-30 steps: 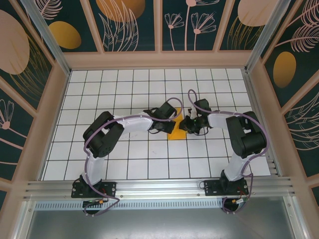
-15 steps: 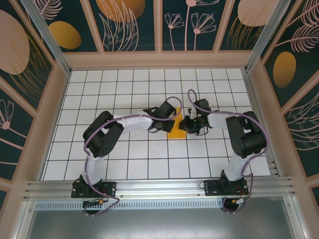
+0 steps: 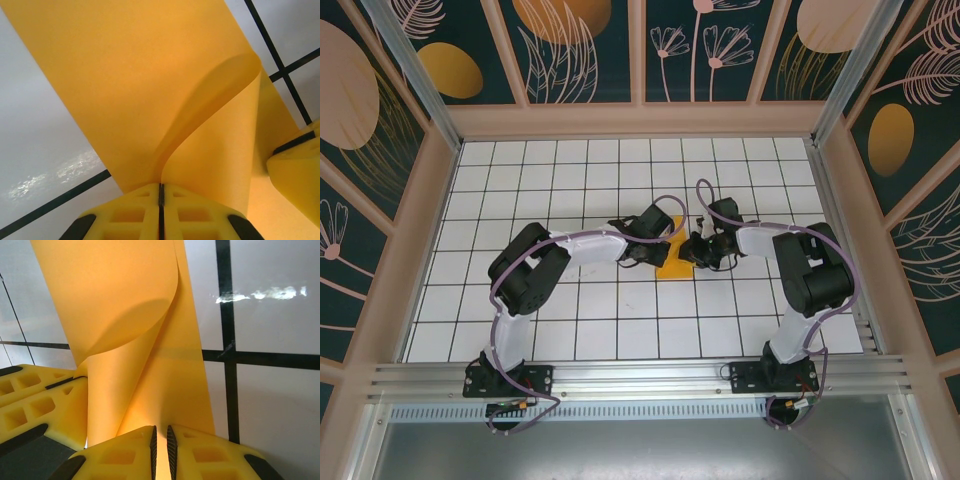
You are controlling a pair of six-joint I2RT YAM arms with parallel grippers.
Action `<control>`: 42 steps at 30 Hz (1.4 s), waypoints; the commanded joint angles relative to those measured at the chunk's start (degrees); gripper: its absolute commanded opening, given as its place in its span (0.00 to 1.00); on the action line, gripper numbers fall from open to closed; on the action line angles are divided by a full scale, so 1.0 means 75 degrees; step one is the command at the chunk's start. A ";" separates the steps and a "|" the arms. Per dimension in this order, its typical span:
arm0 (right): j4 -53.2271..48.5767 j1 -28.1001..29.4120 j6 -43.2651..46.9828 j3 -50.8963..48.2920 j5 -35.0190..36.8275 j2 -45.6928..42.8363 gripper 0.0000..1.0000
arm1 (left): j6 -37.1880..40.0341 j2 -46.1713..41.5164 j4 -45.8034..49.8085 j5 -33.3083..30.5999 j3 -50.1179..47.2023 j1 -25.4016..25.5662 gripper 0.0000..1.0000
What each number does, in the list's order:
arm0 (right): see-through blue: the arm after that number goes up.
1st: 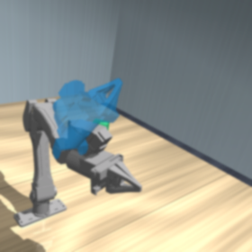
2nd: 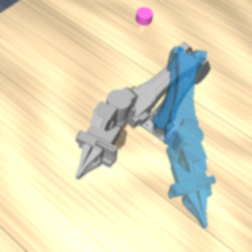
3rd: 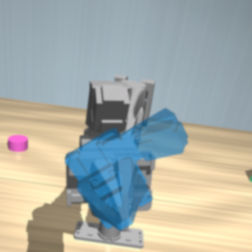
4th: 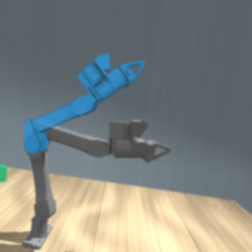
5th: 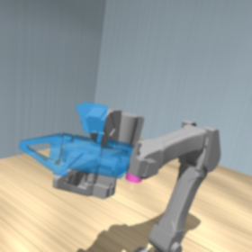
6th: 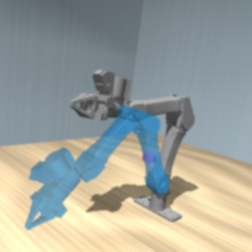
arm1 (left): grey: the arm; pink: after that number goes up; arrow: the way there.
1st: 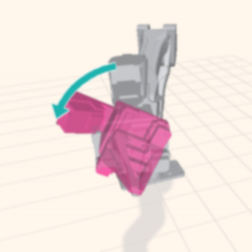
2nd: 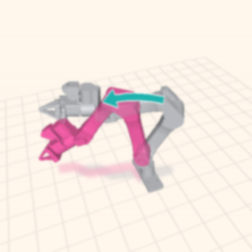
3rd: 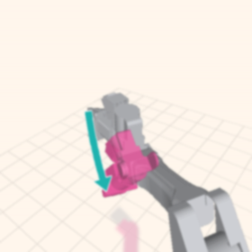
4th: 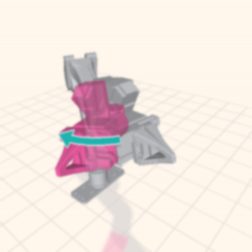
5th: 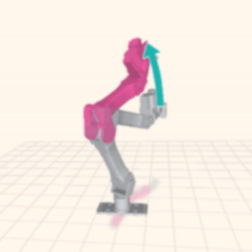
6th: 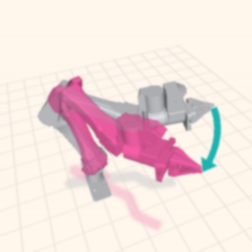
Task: Fold a paper plane with a square sheet of paper (fold left side to right side)
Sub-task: Fold the triangle a second time at the center of the table.
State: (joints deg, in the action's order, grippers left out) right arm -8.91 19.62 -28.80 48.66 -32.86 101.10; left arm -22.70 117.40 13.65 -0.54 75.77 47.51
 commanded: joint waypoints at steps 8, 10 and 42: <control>-0.0305 0.0134 0.0113 -0.0032 0.0157 0.0147 0.21 | 0.0048 0.0316 -0.0004 0.0095 0.0072 -0.0062 0.11; -0.0210 0.0114 0.0102 -0.0026 0.0026 -0.0014 0.22 | 0.0050 0.0352 -0.0004 0.0108 0.0048 -0.0058 0.11; 0.0976 0.0269 -0.0994 0.0683 -0.0467 0.0298 0.17 | -0.0009 0.0363 -0.0085 0.0303 -0.0086 -0.0062 0.11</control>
State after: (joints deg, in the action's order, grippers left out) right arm -2.31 21.12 -36.16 52.05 -36.91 102.52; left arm -22.72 117.82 12.60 1.02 75.77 47.24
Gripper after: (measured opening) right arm 0.174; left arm 0.110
